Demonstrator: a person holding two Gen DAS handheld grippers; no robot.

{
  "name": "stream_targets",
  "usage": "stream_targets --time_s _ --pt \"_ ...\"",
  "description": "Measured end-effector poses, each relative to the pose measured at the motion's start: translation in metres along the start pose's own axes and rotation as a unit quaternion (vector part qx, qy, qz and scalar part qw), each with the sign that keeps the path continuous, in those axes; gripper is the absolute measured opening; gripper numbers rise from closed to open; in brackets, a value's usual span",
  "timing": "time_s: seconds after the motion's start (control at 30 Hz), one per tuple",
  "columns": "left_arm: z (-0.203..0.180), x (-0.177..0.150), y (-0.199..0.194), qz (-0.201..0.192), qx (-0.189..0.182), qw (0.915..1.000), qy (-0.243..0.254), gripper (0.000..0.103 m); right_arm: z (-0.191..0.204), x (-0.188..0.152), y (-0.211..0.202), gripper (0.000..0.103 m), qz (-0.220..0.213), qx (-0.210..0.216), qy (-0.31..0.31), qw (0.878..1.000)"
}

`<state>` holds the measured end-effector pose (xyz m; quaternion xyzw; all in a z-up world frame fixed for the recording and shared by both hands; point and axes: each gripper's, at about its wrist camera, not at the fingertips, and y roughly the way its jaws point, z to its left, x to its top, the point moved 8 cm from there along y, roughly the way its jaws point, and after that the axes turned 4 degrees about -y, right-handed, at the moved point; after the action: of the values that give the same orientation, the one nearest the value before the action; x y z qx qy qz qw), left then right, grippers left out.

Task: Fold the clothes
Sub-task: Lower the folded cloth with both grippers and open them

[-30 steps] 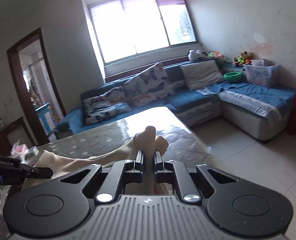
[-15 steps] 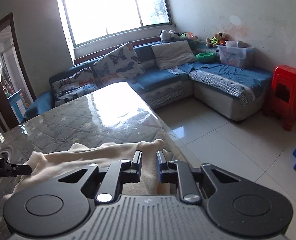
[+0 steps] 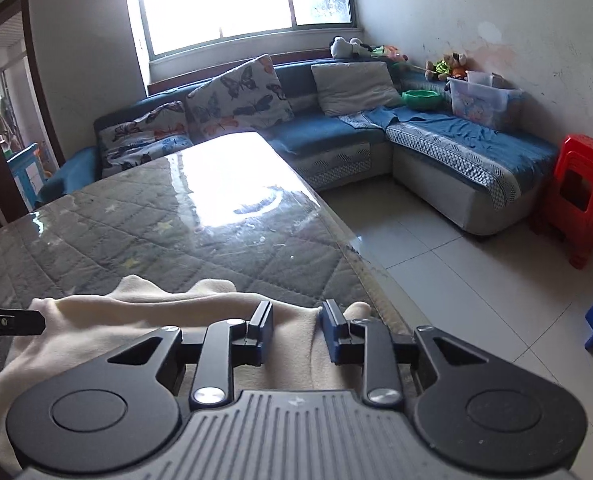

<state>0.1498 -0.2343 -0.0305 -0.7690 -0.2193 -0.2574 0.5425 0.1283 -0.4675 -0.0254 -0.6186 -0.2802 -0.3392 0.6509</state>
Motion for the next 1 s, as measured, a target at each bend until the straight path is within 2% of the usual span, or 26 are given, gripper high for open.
stream_targets --time_s 0.07,0.17,0.3,0.43,0.63,0.87,1.0 --pt "0.001 0.001 0.001 -0.002 -0.005 1.0000 0.001 0.037 0.001 0.001 0.000 0.030 0.003 -0.001 -0.003 1.000" --pt "-0.001 0.000 -0.004 -0.005 -0.010 0.9999 0.007 0.048 0.010 0.003 -0.008 0.046 -0.003 0.005 -0.010 1.000" --pt "-0.008 -0.005 -0.011 -0.017 -0.001 0.9993 0.033 0.061 0.034 0.003 -0.024 0.055 -0.015 0.023 -0.035 0.999" --pt "-0.015 -0.013 -0.020 -0.033 0.004 0.9977 0.059 0.077 0.055 -0.004 -0.025 0.059 -0.013 0.037 -0.053 0.998" --pt "-0.019 -0.022 -0.032 -0.050 0.011 0.9950 0.086 0.086 0.080 -0.001 -0.011 0.060 -0.009 0.040 -0.075 0.996" --pt "-0.019 -0.034 -0.032 -0.050 0.021 0.9934 0.101 0.089 0.081 0.002 0.011 0.065 0.000 0.028 -0.071 0.997" --pt "-0.017 -0.039 -0.033 -0.053 0.026 0.9925 0.107 0.094 0.079 0.001 -0.003 0.066 -0.006 0.035 -0.071 0.997"
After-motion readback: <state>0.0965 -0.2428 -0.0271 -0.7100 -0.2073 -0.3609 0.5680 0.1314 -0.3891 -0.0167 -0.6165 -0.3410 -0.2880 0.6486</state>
